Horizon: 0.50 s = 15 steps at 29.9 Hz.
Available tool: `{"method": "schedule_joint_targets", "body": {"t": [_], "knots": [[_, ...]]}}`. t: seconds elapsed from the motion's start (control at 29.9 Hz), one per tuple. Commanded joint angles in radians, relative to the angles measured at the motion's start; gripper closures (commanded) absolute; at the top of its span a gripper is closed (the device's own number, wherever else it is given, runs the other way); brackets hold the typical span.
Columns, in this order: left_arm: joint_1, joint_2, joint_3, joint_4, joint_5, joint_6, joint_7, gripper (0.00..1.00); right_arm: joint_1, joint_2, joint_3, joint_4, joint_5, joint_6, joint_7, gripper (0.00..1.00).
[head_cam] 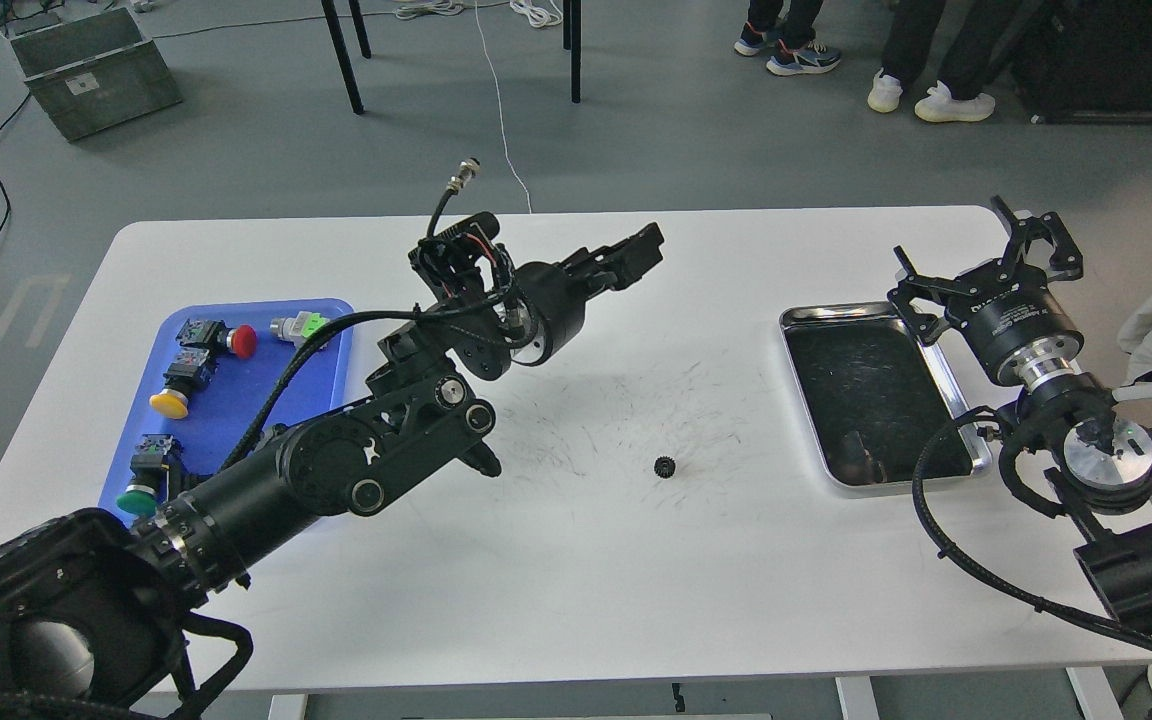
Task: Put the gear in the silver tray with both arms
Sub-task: 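Withdraw the left arm back over the blue tray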
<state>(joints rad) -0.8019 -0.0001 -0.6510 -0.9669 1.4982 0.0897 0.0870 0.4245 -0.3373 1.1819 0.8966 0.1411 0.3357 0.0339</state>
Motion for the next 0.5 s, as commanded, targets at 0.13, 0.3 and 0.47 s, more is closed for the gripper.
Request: {"method": "schedule_joint_targets", "body": {"t": [0.13, 0.3, 0.47], "knots": [[0.0, 0.078, -0.093, -0.052, -0.336, 0.139, -0.018, 0.03, 0.069, -0.014, -0.082, 0.048, -0.058, 0.002, -0.006, 0.01], [0.003, 0.222, -0.105, -0.055, -0.557, 0.196, -0.101, 0.03, 0.131, -0.063, -0.151, 0.09, -0.147, 0.002, -0.009, 0.01], [0.013, 0.259, -0.179, 0.02, -0.777, 0.193, -0.18, 0.02, 0.216, -0.101, -0.281, 0.127, -0.303, -0.006, -0.012, 0.01]]}}
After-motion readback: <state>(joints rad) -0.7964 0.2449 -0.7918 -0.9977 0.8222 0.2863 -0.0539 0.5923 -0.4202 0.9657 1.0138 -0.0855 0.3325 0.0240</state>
